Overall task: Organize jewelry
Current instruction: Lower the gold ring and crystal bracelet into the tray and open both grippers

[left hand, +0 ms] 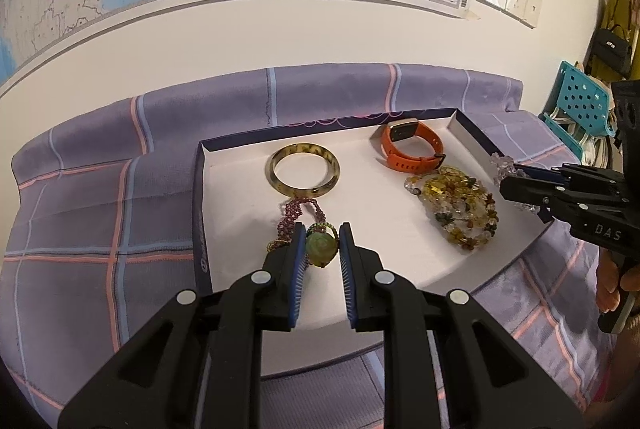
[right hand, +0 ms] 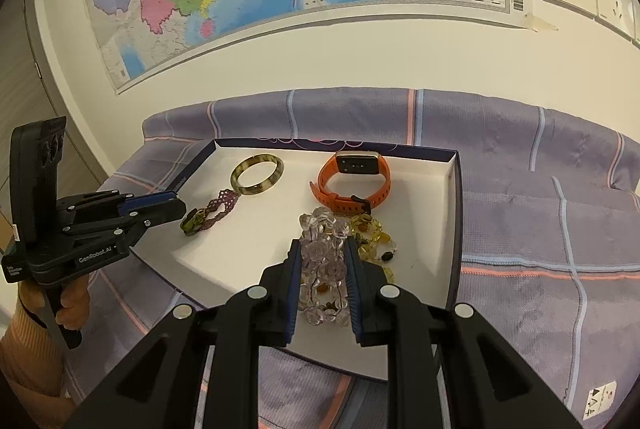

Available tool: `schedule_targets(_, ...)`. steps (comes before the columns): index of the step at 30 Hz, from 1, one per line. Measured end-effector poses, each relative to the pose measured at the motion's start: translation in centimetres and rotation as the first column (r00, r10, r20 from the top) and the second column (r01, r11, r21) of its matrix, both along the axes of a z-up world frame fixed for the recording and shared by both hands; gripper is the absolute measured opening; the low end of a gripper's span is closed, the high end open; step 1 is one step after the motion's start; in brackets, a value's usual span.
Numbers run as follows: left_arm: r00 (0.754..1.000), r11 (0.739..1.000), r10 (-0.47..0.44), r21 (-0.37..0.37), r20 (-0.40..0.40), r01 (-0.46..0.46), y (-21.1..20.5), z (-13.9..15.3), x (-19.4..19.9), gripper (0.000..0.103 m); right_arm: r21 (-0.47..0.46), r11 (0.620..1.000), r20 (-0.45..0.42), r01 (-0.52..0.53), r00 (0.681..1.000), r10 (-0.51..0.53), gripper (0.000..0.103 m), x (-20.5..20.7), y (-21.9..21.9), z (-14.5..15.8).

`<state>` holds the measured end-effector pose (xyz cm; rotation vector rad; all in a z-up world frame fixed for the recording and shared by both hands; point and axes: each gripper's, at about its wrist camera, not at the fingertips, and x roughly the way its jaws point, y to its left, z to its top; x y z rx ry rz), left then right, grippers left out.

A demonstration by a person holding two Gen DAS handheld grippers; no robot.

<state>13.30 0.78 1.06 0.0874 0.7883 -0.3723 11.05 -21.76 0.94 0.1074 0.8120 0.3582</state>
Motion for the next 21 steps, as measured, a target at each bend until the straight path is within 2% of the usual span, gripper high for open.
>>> schedule_targets(21,0.997,0.999,0.049,0.023,-0.057,-0.048,0.2,-2.1,2.5,0.017,-0.018,1.000,-0.040,0.002,0.999,-0.003,0.019,1.7,0.6,-1.3)
